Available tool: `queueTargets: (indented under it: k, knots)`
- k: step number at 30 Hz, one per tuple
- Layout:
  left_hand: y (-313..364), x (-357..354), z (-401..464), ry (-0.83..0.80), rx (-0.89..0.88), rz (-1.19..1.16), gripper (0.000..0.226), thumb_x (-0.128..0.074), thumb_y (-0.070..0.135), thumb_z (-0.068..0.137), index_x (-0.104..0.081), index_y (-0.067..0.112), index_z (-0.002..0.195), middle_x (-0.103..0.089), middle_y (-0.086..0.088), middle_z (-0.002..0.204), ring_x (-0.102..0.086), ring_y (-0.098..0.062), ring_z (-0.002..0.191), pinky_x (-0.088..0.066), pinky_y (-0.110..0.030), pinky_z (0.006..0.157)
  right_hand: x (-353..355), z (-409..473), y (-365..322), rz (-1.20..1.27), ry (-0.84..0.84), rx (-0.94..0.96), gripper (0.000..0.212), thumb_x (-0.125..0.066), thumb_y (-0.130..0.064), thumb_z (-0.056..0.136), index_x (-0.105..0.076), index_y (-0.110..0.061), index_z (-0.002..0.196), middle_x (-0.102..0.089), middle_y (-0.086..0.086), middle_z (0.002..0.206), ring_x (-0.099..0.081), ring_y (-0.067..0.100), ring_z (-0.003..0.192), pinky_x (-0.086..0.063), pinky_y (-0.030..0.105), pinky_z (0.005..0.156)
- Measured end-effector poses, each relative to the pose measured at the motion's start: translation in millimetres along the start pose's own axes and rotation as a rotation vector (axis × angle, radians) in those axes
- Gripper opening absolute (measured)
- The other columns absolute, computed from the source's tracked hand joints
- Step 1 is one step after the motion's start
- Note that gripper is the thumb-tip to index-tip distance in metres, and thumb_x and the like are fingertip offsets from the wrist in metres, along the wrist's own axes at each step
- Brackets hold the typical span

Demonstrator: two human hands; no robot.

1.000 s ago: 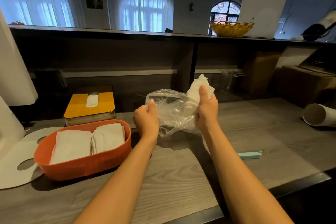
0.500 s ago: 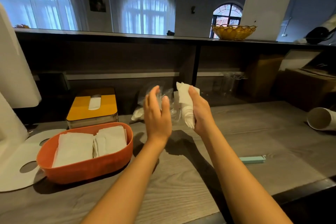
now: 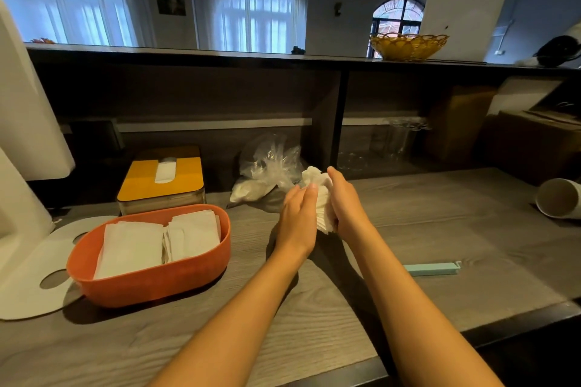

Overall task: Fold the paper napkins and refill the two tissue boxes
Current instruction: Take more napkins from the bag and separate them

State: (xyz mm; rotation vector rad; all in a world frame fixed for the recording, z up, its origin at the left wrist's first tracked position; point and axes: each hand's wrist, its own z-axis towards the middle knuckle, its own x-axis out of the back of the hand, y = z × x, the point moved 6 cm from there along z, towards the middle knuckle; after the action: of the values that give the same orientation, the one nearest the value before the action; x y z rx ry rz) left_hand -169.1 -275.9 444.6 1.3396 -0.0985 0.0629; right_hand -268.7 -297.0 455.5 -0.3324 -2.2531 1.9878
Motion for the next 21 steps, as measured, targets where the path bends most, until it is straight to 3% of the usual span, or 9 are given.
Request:
queueTargets:
  k: [2,4,6,9,12,16,19,21]
  knots:
    - [-3.2,-0.9,1.9,-0.044,0.066,-0.101,0.039,-0.036,0.05,0.106,-0.061,0.03,0.128,-0.064,0.002,0.133,-0.057,-0.013,0.124,-0.042,-0.043,0.112,-0.7,1.3,3.7,0.07,-0.041,-0.034,0.051,-0.041,-0.049,0.102,-0.059,-0.011,0.13,-0.067,0.013,0.122,-0.066,0.027,0.107,-0.053,0.041,0.094]
    - [-5.5,0.0,2.7,-0.085,0.138,-0.215,0.032,-0.043,0.049,0.104,-0.067,0.031,0.114,-0.073,0.001,0.111,-0.068,-0.014,0.106,-0.051,-0.044,0.103,0.2,0.2,3.8,0.109,-0.07,-0.042,0.053,-0.039,-0.051,0.102,-0.06,-0.01,0.128,-0.069,0.015,0.118,-0.067,0.029,0.109,-0.051,0.045,0.101]
    - [-10.4,0.7,3.7,-0.107,0.203,-0.278,0.025,-0.052,0.045,0.1,-0.066,0.03,0.114,-0.074,0.001,0.108,-0.07,-0.015,0.103,-0.055,-0.042,0.099,2.4,-0.1,1.8,0.129,-0.095,-0.037,0.05,-0.039,-0.051,0.103,-0.063,-0.011,0.121,-0.071,0.013,0.111,-0.069,0.028,0.103,-0.054,0.044,0.097]
    - [-22.8,0.5,4.3,-0.086,0.296,-0.46,0.053,-0.071,0.035,0.091,-0.053,0.016,0.136,-0.067,-0.006,0.125,-0.065,-0.021,0.115,-0.051,-0.046,0.104,4.0,-2.4,-0.1,0.115,-0.144,-0.026,0.045,-0.04,-0.047,0.103,-0.064,-0.012,0.119,-0.071,0.012,0.112,-0.068,0.025,0.102,-0.056,0.037,0.086]
    - [-28.7,2.8,4.3,-0.045,0.36,-0.717,0.078,-0.082,0.033,0.071,-0.05,0.011,0.138,-0.063,-0.013,0.132,-0.06,-0.029,0.122,-0.047,-0.049,0.108,7.0,-1.3,-1.2,0.102,-0.169,0.028,0.037,-0.043,-0.035,0.105,-0.061,-0.008,0.122,-0.069,0.011,0.113,-0.067,0.024,0.103,-0.055,0.029,0.079]
    - [-33.7,5.8,5.2,-0.044,0.404,-0.833,0.061,-0.076,0.025,0.078,-0.055,0.011,0.133,-0.063,-0.017,0.129,-0.061,-0.032,0.121,-0.048,-0.049,0.106,6.1,-1.8,-3.5,0.02,-0.178,0.063,0.019,-0.05,-0.024,0.103,-0.065,-0.012,0.108,-0.071,0.009,0.103,-0.069,0.018,0.091,-0.057,0.022,0.073]
    - [-35.0,5.5,3.9,-0.033,0.449,-0.887,0.034,-0.064,0.016,0.095,-0.057,0.012,0.128,-0.065,-0.018,0.125,-0.063,-0.033,0.115,-0.052,-0.048,0.1,6.5,-0.8,-5.2,-0.059,-0.089,0.065,0.021,-0.051,-0.027,0.103,-0.063,-0.011,0.108,-0.067,0.008,0.097,-0.065,0.016,0.081,-0.054,0.022,0.067]
    - [-39.5,5.7,6.0,-0.012,0.467,-0.868,0.03,-0.059,0.018,0.099,-0.056,0.014,0.129,-0.066,-0.017,0.124,-0.066,-0.033,0.112,-0.055,-0.046,0.095,8.6,3.8,-6.1,-0.147,-0.022,0.095,0.029,-0.047,-0.034,0.104,-0.064,-0.011,0.107,-0.065,0.007,0.094,-0.061,0.018,0.082,-0.051,0.026,0.07]
